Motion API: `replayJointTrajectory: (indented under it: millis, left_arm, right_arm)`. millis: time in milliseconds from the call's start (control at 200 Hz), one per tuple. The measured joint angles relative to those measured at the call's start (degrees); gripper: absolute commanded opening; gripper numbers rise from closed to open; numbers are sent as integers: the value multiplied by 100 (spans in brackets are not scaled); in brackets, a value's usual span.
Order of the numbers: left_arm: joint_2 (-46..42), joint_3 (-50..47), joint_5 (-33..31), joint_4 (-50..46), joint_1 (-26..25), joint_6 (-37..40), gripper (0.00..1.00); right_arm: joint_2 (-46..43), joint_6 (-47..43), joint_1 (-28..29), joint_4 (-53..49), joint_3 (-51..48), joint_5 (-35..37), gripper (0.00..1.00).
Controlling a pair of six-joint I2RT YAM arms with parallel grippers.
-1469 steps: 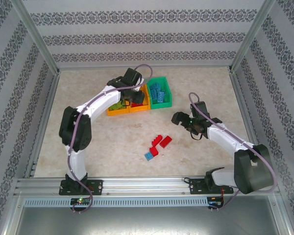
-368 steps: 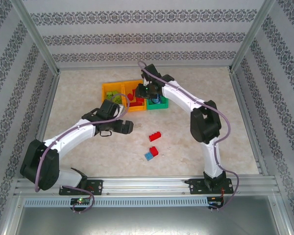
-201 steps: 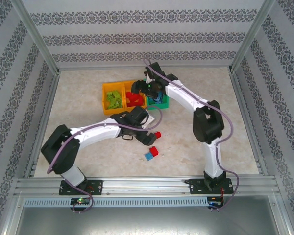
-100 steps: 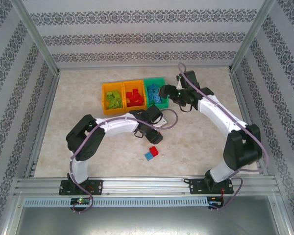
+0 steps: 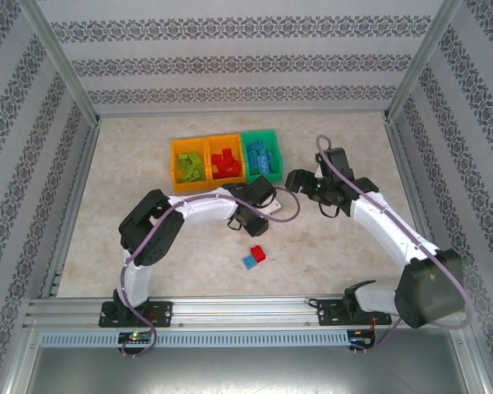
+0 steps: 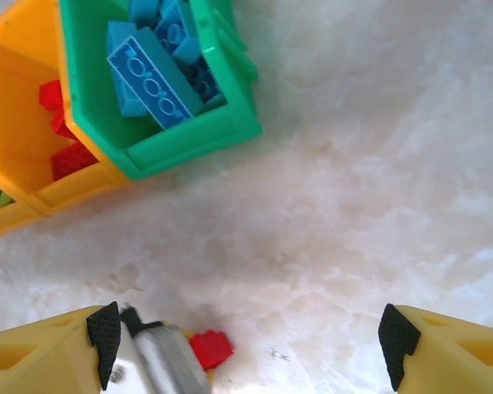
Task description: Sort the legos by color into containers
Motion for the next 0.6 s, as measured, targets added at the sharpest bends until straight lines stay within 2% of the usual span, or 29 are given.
replayJointTrajectory:
  millis: [120, 290, 445, 599]
  left_arm:
    - [-238, 114, -94, -186, 221, -127, 19]
    - [-562, 951, -199, -310, 1016, -286, 19]
    - [-356, 1921, -199, -372, 1759, -420, 18]
    - [348, 2549, -199, -481, 2258, -636, 18]
  right_arm:
    - [-520, -2, 144, 4, -503, 214, 84]
    - [-955, -20, 575, -7, -1141, 407, 84]
    - [-927, -11, 1322, -24, -1349, 638, 84]
    - [-632, 2, 2225, -17, -1327, 828, 84]
